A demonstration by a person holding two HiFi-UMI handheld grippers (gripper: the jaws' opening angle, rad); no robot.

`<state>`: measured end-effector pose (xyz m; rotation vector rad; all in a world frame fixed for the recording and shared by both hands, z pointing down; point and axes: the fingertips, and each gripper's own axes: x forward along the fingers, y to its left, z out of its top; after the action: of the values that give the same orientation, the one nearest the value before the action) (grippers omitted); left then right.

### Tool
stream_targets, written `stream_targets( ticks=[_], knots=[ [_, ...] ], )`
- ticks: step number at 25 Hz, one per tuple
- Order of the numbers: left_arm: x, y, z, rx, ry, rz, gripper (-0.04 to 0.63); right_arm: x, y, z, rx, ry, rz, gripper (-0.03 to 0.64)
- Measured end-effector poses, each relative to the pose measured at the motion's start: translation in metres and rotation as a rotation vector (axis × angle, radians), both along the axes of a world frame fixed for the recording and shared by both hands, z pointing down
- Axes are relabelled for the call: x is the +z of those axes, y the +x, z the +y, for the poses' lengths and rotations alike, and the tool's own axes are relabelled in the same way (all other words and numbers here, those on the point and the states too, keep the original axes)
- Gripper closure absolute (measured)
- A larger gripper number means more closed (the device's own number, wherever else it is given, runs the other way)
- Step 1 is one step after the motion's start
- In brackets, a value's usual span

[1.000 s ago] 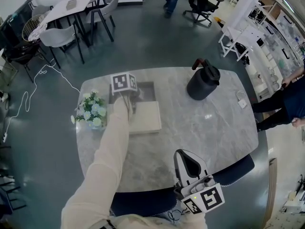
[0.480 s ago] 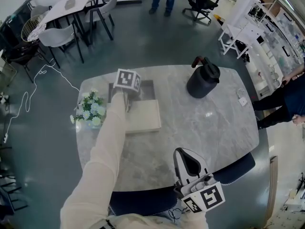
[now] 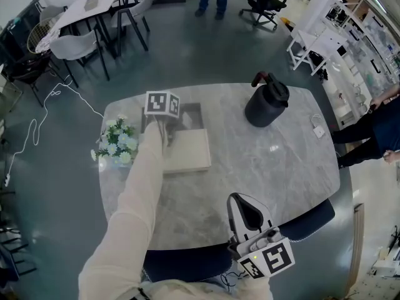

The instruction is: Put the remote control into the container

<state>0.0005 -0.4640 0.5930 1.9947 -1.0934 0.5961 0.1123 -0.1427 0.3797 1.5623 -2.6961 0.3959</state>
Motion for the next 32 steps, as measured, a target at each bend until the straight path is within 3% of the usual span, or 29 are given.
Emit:
stream_targets(
  ticks=[3,5,11,32],
  knots=[
    [-0.001,0.002,0.002,0.107,0.027,-0.082,0.481,0.000,-0.001,-0.001,-0.003,0.001,0.000,0.600],
    [-0.002,0.001,0.002,0.135,0.032,-0.091,0.473,0.001,-0.001,-0.001,-0.004,0.001,0.000,0.600],
    [-0.016,-0.016,-0.008,-0.011,0.021,0.056,0.474,0.000,-0.001,-0.003,-0.006,0.005,-0.003,0.600],
    [-0.049,-0.053,-0.019,-0.026,0.105,0.029,0.485,-0.002,-0.006,-0.004,-0.017,0.019,-0.014,0.600]
  ],
)
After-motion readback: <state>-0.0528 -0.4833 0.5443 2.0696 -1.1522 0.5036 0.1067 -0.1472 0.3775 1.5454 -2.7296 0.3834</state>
